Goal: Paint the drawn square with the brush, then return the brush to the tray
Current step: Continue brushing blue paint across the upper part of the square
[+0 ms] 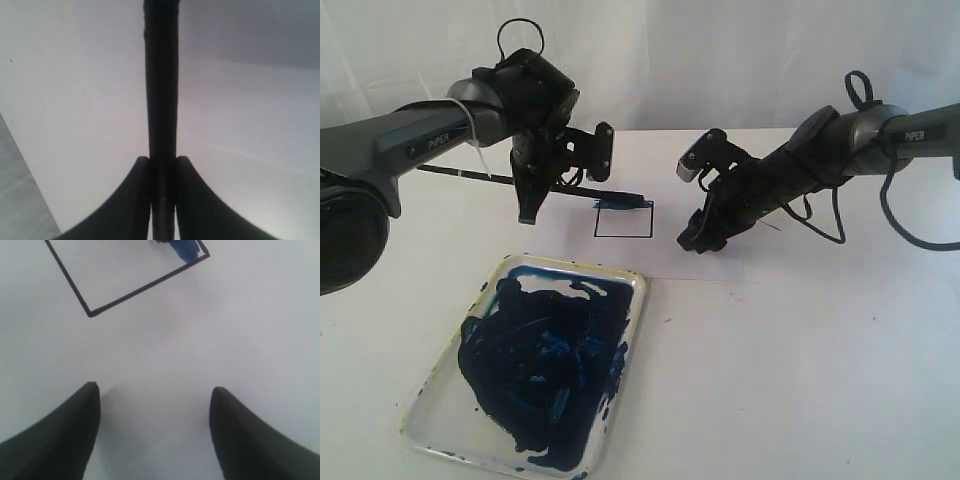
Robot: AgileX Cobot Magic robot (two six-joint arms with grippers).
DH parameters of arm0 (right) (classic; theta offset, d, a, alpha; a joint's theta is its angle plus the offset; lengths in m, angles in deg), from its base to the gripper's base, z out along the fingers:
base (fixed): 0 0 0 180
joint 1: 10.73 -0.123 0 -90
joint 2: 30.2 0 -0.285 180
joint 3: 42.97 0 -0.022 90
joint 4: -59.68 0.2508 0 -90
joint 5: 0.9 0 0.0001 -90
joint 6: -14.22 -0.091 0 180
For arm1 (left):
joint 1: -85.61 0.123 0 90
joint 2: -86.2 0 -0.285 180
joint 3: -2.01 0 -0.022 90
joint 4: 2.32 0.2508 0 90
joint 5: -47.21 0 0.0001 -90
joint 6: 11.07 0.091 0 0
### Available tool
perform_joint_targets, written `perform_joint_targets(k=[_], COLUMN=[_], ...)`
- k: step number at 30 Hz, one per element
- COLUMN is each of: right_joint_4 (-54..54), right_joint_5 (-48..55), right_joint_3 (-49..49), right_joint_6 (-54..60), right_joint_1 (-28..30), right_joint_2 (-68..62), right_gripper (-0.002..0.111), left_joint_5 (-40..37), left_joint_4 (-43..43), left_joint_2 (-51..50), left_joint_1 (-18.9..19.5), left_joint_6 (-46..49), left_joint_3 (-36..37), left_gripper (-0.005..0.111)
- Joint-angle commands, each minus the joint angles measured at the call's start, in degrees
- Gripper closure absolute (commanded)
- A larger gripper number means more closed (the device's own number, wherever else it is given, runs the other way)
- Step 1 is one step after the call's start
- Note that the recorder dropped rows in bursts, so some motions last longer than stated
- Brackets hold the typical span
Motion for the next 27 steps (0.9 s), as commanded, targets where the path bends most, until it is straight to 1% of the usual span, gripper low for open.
perform_joint_targets(k=[1,4,10,16,27], right_joint_4=[-1.3,-1.3,-1.3,-1.3,-1.3], right_joint_5=[-0.2,-0.2,-0.3,-0.3,-0.3], right_joint_3=[0.2,0.2,0.2,0.2,0.2], right_joint_6=[0.8,0.8,0.7,0.6,0.6], right_joint_1=[0.0,0.0,0.0,0.0,0.0], right_joint_2=[-1.2,-1.2,-1.2,-1.2,-1.2], right_gripper=[0.048,0.048,0.048,0.048,0.048], left_joint_5=[2.9,2.0,1.4,4.0,4.0], left_joint_4=[-1.9,-1.4,-0.3,-0.3,1.7], left_joint_2=[-0.9,-1.0,-1.4,-1.4,-1.9], left_joint_1=[-0.3,-0.5,-0.4,-0.4,-0.4], left_joint_6=[0.0,1.9,1.7,0.0,-1.0], left_joint_3=[-0.2,-0.2,-0.2,-0.2,-0.2], left_gripper=[0.107,0.107,0.107,0.107,0.107])
